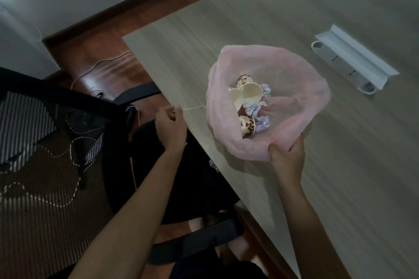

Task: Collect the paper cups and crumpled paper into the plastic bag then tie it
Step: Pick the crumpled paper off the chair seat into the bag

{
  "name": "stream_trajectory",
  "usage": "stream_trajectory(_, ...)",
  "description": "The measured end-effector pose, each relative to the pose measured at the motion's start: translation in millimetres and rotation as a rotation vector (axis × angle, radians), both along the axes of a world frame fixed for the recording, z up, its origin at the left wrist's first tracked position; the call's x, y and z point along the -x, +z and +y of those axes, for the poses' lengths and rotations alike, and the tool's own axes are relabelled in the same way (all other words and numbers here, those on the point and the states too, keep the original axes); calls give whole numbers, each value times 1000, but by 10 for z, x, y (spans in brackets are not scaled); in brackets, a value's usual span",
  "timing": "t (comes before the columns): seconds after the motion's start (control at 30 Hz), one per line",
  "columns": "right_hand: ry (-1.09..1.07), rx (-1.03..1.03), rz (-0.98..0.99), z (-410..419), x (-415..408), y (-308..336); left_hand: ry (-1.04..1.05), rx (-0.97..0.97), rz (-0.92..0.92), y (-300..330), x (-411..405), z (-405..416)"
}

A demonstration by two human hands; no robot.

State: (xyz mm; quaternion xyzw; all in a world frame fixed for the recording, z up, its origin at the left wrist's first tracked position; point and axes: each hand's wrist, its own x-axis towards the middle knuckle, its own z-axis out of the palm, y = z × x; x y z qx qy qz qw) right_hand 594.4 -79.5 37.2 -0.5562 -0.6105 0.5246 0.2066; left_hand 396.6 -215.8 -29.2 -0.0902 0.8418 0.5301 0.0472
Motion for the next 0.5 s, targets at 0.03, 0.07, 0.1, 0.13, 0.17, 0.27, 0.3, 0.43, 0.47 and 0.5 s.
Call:
stream_trajectory(0.03,4,2,4,-11,20,-18,13,57,-70,-193,35,-109)
stream_trajectory(0.07,8,3,14,-24,35,-33,-5,132,-144,-397,73,-214)
stream_trajectory(0.1,9,2,23,-34,44,-53,-49,212,-219,-601,106,-309)
stream_trajectory(0.13,12,-5,32,-42,50,-73,-106,287,-286,-802,136,-387)
stream_trajectory(0.17,11,-18,39,-48,52,-92,-170,355,-335,-990,160,-447)
stream_trajectory(0.27,-3,-61,55,-70,13,-177,-348,490,-399,-1433,204,-526)
stream_trajectory(0.3,-14,-63,55,-76,-1,-207,-410,527,-401,-1550,223,-513)
stream_trajectory(0.43,-45,-66,33,-55,-34,-355,-653,693,-354,-2007,448,-372)
stream_trajectory(0.47,-53,-73,34,-47,-46,-378,-698,723,-339,-2089,509,-318)
stream_trajectory(0.5,-62,-79,41,-39,-58,-402,-732,746,-344,-2152,561,-267)
